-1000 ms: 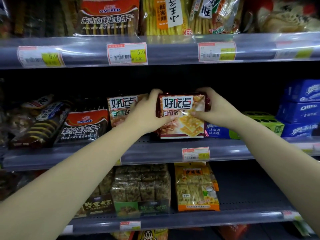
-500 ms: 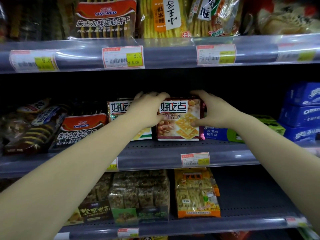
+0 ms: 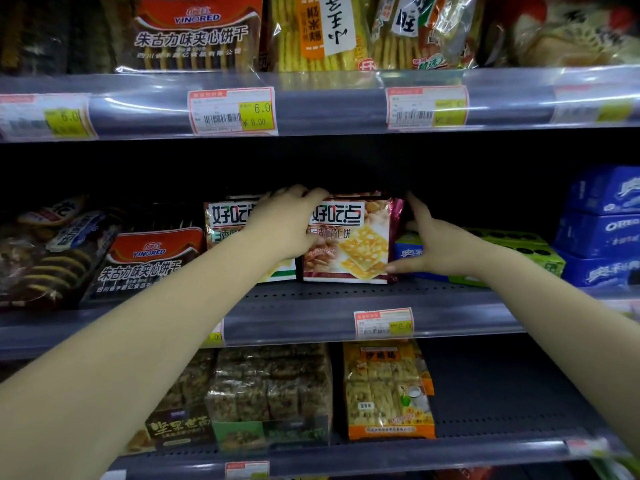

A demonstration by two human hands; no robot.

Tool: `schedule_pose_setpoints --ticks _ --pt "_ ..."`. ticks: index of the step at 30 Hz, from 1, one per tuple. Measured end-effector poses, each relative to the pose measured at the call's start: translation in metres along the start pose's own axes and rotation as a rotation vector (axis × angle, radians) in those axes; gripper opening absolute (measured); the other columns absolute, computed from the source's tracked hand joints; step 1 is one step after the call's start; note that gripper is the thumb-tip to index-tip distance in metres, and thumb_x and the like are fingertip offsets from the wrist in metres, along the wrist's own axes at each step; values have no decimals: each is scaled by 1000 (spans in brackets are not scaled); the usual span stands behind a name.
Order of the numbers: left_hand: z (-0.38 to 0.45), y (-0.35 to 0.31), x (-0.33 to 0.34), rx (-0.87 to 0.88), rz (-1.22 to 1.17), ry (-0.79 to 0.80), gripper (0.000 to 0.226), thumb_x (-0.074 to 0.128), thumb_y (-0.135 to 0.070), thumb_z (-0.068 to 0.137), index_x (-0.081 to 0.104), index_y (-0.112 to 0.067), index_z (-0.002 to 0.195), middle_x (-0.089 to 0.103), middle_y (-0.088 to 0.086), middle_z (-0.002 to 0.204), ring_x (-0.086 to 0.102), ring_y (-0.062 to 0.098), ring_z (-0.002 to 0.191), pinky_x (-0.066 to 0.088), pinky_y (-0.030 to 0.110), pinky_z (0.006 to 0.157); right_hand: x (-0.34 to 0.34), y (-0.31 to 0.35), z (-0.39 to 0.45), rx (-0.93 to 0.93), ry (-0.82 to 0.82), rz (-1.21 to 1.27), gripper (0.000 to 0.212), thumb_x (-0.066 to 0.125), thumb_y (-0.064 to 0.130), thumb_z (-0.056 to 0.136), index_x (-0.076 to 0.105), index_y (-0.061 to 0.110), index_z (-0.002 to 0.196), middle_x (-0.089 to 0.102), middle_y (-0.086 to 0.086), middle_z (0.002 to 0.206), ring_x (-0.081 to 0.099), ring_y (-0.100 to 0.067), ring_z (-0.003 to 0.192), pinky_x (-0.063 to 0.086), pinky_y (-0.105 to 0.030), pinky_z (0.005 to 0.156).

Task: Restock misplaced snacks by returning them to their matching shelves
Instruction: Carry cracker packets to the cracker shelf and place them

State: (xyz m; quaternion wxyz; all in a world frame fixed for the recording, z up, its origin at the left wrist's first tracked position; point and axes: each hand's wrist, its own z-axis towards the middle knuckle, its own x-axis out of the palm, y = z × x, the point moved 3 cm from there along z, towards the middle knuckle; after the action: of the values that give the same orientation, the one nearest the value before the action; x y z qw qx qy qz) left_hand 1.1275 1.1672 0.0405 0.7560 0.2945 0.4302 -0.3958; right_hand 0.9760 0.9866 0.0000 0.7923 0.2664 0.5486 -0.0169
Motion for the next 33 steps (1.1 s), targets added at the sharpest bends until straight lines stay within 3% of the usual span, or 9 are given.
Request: schedule_pose_setpoints --ticks 5,8,11,14,19,24,28,31,33 --pt "-3 9 -3 -8 65 2 80 69 -48 81 29 -30 148 45 9 145 44 33 130 41 42 102 -4 -1 -7 -78 14 -334 72 66 48 83 38 25 145 44 -5 147 47 -23 128 40 -31 101" --pt "-7 12 -4 4 80 0 80 68 -49 82 28 -30 149 46 9 144 44 33 129 42 42 100 -13 -3 -19 -153 -3 -318 62 68 47 82 48 33 138 51 -2 136 52 -19 118 41 -25 91" --pt "-7 12 -4 11 52 10 81 68 -50 81 28 -31 149 45 9 144 44 32 129 41 42 101 -20 -7 -27 -189 34 -240 60 70 49 78 50 42 134 53 1 131 49 -11 116 43 -24 91" --pt "-6 10 -7 42 57 18 82 66 -59 77 31 -33 147 47 9 141 42 32 131 32 45 108 -25 -7 -26 -193 4 -225 74 73 55 71 44 41 138 46 0 144 43 -12 126 35 -24 99" --pt "0 -4 -13 27 77 78 90 60 -76 68 38 -28 142 48 8 139 42 31 130 28 45 111 -25 -12 -15 81 166 -212 109 71 69 61 18 38 150 24 1 159 30 -23 142 32 -41 113" --pt "-3 -8 -9 46 22 87 90 67 -62 74 33 -19 145 39 6 151 38 29 136 28 44 113 -27 -8 -23 25 272 -238 102 68 67 65 22 35 150 31 2 155 41 -19 133 39 -31 105" --pt "-5 -7 -7 49 3 75 87 68 -59 75 34 -17 144 41 8 149 41 30 134 28 43 112 -36 -16 -21 154 194 -26 90 35 80 67 37 35 144 40 0 152 43 -23 133 36 -37 106" --pt "-4 -8 -7 45 15 82 89 68 -59 76 32 -18 145 40 8 150 40 31 135 27 44 113 -44 -30 -1 165 55 -109 52 39 55 95 49 28 139 50 -3 145 47 -24 129 34 -29 99" --pt "-4 -8 -6 45 16 78 89 69 -59 75 32 -18 145 40 8 150 40 30 135 28 44 113 -43 -38 8 169 72 -227 45 48 40 97 47 27 140 47 -3 148 44 -24 132 34 -28 97"
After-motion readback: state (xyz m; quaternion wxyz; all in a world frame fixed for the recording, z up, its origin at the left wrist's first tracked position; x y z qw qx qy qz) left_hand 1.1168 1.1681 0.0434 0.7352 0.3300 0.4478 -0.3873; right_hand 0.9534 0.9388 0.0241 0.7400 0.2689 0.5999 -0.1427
